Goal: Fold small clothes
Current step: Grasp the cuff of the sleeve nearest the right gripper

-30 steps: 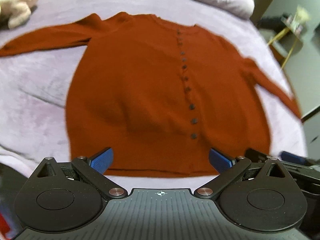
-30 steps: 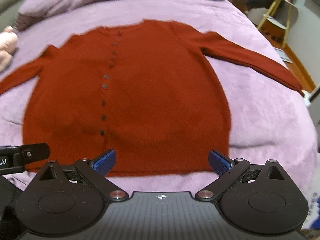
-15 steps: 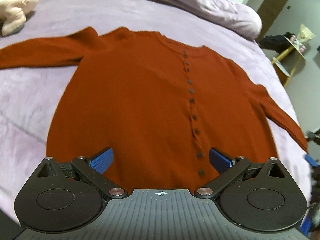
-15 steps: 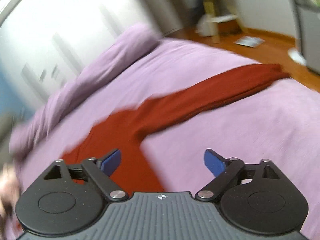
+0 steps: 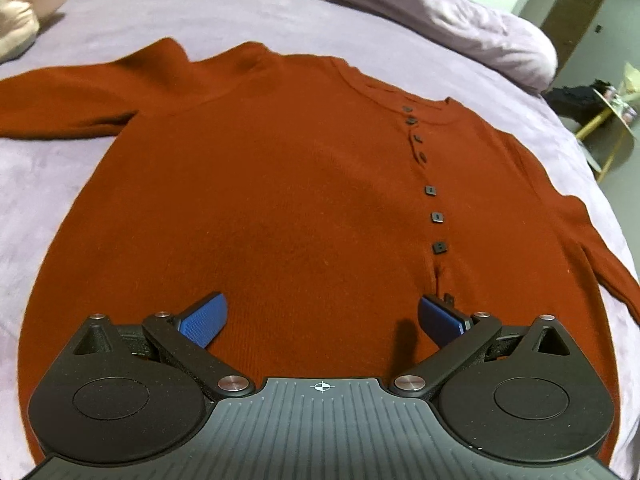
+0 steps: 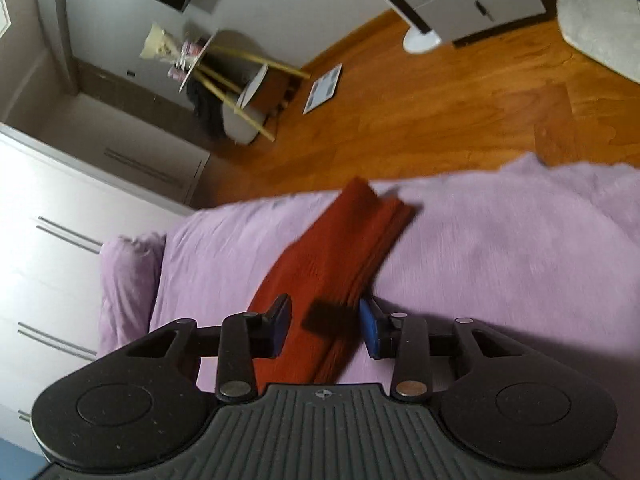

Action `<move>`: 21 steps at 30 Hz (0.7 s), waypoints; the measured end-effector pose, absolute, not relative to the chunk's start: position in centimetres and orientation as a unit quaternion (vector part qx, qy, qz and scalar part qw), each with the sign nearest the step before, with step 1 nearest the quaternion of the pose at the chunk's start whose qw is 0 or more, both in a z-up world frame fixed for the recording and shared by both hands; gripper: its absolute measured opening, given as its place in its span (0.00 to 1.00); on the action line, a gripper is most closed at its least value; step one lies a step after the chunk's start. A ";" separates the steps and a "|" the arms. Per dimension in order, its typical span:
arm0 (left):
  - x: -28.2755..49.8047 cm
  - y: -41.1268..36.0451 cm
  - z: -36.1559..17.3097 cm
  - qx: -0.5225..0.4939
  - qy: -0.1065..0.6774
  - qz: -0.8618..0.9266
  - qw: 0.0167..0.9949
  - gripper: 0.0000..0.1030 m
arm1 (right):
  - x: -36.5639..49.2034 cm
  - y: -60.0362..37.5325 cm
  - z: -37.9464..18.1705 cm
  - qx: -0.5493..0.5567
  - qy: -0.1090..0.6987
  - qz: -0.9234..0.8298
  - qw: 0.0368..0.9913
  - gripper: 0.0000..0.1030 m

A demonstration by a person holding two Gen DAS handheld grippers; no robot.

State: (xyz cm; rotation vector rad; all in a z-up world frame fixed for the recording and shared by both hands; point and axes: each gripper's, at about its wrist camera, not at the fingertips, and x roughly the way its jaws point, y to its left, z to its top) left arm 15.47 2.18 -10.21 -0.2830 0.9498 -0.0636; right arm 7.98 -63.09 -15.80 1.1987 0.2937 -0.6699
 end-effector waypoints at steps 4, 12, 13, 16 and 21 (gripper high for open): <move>15.7 2.3 -10.7 -0.117 0.462 -0.052 0.878 1.00 | 9.4 -63.4 -15.7 0.523 0.150 -0.324 0.774 0.12; 15.9 2.6 -9.1 -0.155 0.462 -0.082 0.870 1.00 | 13.9 -55.3 -6.2 0.318 0.167 -0.239 0.902 0.05; 16.0 2.9 -8.6 -0.191 0.455 -0.092 0.865 1.00 | 14.4 -53.0 -4.9 0.298 0.161 -0.194 0.920 0.05; 16.9 2.6 -7.2 -0.243 0.432 -0.123 0.860 1.00 | 15.2 -43.8 -2.2 0.228 0.153 -0.026 0.961 0.05; 19.3 0.9 -6.7 -0.256 0.434 -0.166 0.848 0.96 | 16.0 -32.7 -5.3 0.192 0.228 0.151 0.942 0.27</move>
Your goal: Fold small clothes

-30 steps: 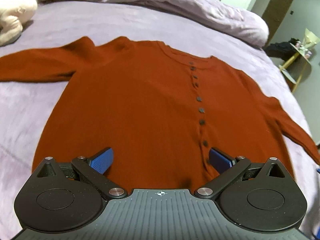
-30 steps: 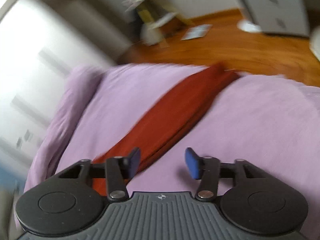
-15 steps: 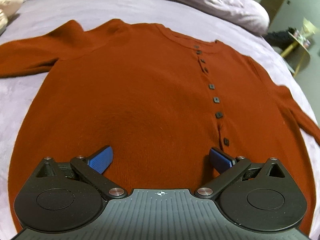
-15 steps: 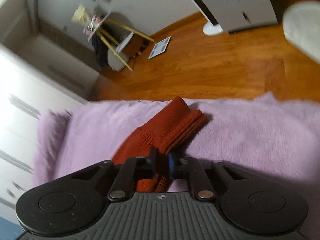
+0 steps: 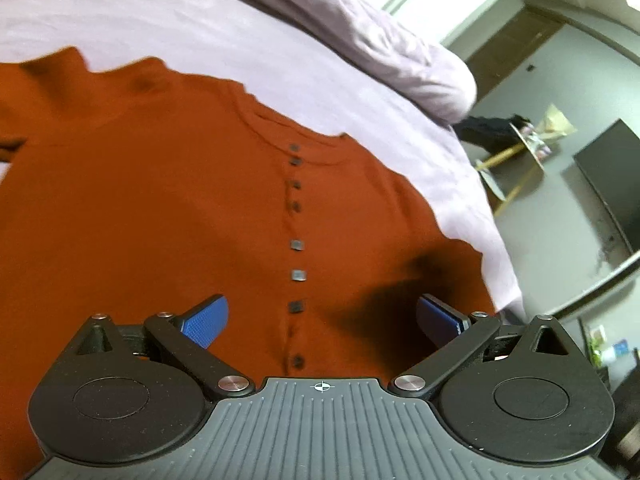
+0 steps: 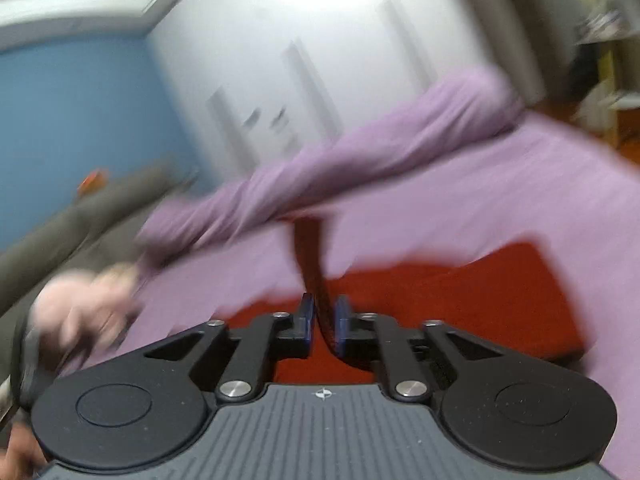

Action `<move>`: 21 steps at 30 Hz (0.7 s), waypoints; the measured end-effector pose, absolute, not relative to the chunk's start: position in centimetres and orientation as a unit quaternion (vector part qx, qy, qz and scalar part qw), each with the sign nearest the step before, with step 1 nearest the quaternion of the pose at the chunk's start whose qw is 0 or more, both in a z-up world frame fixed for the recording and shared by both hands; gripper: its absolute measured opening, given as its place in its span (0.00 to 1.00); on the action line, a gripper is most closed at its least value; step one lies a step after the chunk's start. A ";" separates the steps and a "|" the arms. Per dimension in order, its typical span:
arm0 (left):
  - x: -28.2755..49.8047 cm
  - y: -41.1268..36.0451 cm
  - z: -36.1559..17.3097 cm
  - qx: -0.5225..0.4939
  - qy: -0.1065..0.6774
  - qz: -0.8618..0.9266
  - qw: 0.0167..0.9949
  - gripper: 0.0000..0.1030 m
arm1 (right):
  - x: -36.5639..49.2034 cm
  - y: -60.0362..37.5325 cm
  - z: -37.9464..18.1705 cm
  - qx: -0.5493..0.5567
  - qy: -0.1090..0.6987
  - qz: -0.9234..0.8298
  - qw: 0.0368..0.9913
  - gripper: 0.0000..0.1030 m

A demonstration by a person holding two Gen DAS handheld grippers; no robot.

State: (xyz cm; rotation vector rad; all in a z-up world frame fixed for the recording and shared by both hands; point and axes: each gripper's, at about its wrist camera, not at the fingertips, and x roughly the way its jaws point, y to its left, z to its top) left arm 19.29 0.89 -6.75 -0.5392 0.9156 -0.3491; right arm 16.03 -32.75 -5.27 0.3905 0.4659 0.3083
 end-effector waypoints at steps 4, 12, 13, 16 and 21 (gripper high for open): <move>20.7 0.6 -8.2 -0.284 0.466 -0.172 0.820 0.90 | 15.7 -31.5 -9.8 0.232 0.297 0.126 0.918 0.34; 22.2 -0.8 -11.5 -0.344 0.505 -0.186 0.769 0.72 | 10.8 -34.8 -13.7 0.276 0.317 0.051 0.906 0.33; 22.4 -1.0 -11.7 -0.342 0.506 -0.184 0.770 0.72 | 10.6 -35.2 -13.8 0.284 0.316 0.052 0.904 0.33; 22.8 -1.4 -11.7 -0.341 0.509 -0.175 0.770 0.65 | 10.0 -35.3 -14.1 0.293 0.312 0.055 0.902 0.33; 23.1 -1.7 -11.0 -0.328 0.510 -0.177 0.775 0.57 | 9.9 -35.0 -14.6 0.288 0.310 0.052 0.904 0.33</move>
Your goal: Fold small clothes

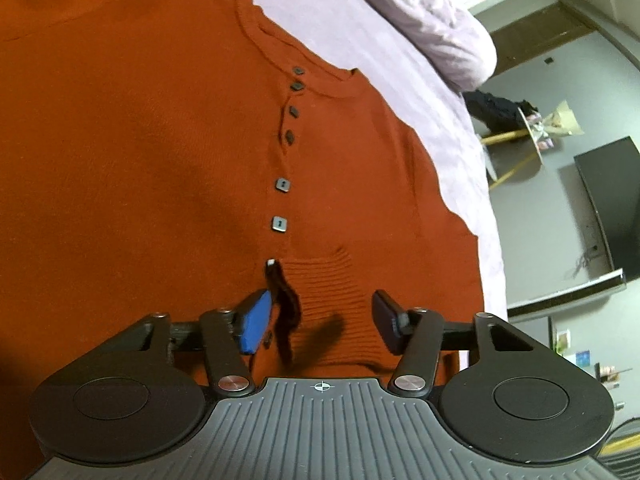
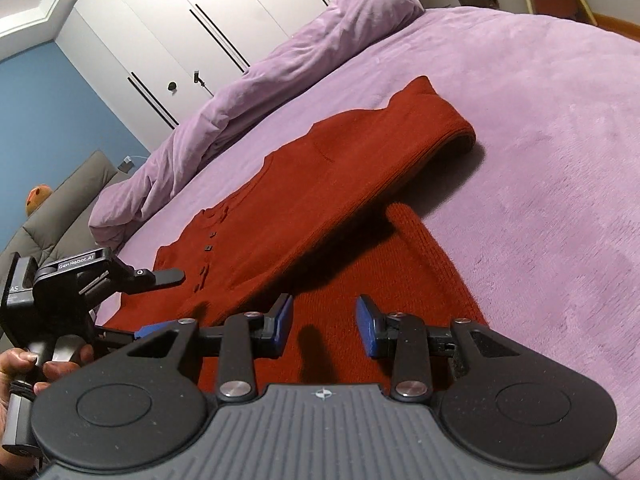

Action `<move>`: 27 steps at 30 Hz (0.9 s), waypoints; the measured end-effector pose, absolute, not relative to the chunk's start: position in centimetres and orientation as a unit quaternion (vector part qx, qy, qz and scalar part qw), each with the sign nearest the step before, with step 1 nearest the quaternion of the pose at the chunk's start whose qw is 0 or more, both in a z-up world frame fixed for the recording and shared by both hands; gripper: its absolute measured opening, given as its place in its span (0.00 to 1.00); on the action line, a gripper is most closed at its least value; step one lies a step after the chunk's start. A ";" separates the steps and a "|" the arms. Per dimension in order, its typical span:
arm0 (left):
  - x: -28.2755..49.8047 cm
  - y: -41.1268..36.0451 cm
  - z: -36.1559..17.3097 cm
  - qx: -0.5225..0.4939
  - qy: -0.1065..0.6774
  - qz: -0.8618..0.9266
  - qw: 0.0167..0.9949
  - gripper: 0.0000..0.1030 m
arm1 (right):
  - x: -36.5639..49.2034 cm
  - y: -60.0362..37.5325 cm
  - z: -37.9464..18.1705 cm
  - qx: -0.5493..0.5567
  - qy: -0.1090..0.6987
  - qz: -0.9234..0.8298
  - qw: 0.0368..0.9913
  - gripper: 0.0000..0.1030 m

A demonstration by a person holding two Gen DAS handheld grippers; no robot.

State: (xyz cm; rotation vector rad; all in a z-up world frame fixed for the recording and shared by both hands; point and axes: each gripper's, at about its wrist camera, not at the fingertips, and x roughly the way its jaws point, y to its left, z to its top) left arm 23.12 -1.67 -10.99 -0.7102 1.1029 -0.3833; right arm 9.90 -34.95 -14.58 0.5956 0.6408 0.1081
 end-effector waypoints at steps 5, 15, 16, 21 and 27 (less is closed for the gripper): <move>22.4 -0.5 -10.8 -0.363 0.495 -0.181 0.769 0.55 | 9.9 -35.3 -14.4 0.299 0.313 0.056 0.900 0.33; 22.1 -1.1 -10.7 -0.345 0.509 -0.198 0.764 0.56 | 9.9 -35.6 -14.5 0.304 0.314 0.057 0.898 0.33; 22.4 -1.4 -11.3 -0.338 0.524 -0.189 0.759 0.55 | 10.0 -35.6 -14.6 0.304 0.314 0.057 0.897 0.33; 23.6 -1.8 -12.8 -0.355 0.526 -0.184 0.751 0.43 | 9.9 -35.7 -14.6 0.303 0.314 0.058 0.898 0.33; 26.1 -2.7 -13.2 -0.351 0.533 -0.173 0.750 0.07 | 10.0 -35.6 -14.7 0.298 0.316 0.056 0.899 0.30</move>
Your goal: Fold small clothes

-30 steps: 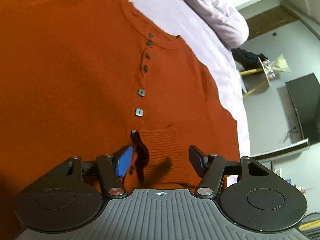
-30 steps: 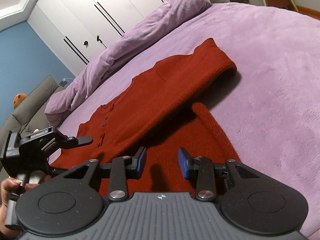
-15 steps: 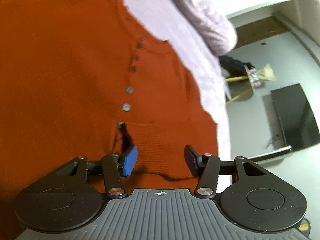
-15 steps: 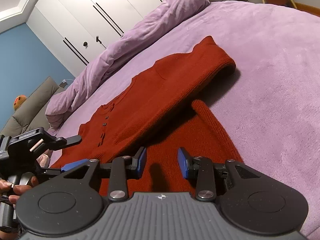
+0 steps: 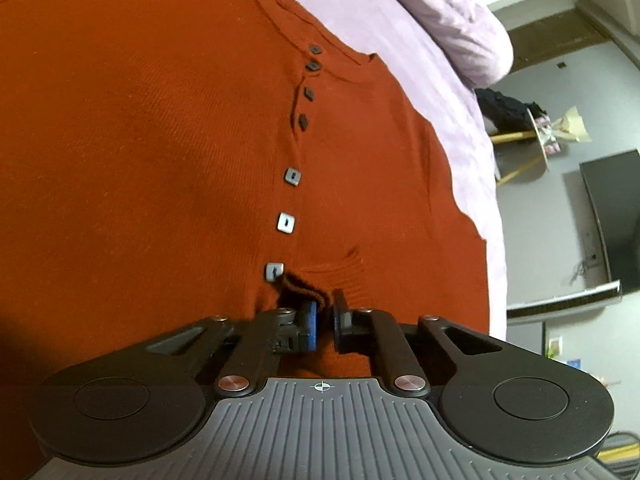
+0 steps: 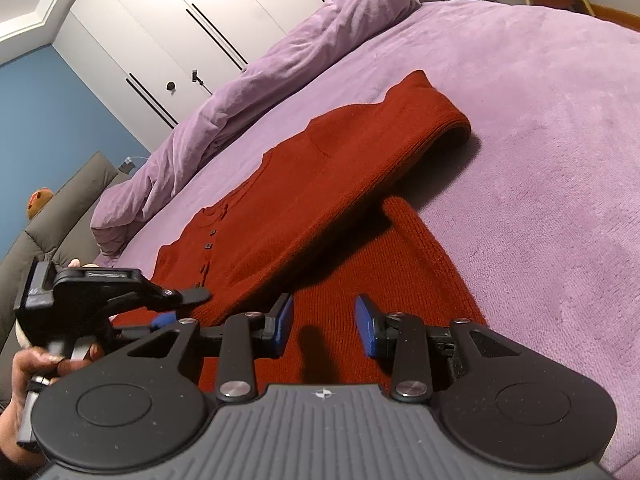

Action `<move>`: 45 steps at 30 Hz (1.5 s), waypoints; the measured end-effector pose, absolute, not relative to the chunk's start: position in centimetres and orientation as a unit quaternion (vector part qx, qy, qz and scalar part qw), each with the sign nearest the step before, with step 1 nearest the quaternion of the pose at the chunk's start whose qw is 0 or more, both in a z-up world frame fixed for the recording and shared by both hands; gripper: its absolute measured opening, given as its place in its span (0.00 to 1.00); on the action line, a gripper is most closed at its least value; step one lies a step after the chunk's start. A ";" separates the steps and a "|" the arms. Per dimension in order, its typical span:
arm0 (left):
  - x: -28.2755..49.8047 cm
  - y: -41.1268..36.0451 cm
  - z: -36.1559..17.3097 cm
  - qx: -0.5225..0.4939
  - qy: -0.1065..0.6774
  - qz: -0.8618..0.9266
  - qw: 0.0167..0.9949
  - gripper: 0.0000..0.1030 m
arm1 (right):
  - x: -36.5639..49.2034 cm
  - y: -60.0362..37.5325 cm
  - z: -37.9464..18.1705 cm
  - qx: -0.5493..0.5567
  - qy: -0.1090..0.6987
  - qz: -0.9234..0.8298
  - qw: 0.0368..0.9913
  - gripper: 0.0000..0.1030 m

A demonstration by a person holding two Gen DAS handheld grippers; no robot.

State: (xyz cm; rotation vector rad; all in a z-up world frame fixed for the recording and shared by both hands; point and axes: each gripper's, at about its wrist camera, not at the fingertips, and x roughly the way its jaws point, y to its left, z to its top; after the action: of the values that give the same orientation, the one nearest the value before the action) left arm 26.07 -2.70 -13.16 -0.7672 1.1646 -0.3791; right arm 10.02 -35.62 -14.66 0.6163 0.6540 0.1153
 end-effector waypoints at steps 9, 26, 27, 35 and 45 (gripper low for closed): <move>27.8 -0.6 -3.6 -0.121 0.377 -0.130 0.909 0.07 | 10.4 -35.4 -14.2 0.253 0.328 0.028 0.910 0.20; 30.4 6.2 -5.6 -0.102 0.356 -0.051 0.927 0.07 | 24.1 -34.4 -10.2 0.128 0.337 -0.013 0.932 0.51; 30.6 6.1 -5.4 -0.091 0.347 -0.041 0.933 0.07 | 25.2 -34.5 -10.4 0.129 0.345 -0.019 0.929 0.51; 31.9 6.9 -8.1 -0.062 0.368 -0.017 0.928 0.07 | 29.2 -35.1 -12.6 0.156 0.384 -0.027 0.910 0.54; 32.8 5.8 -7.0 -0.053 0.303 -0.018 0.951 0.07 | 30.7 -32.1 -10.9 0.013 0.309 -0.038 0.950 0.06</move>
State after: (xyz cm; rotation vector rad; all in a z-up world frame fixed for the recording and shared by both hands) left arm 32.79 5.79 -7.00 -0.1083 0.6166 -0.0370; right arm 30.65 -32.07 -10.94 0.0256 0.6290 -0.0779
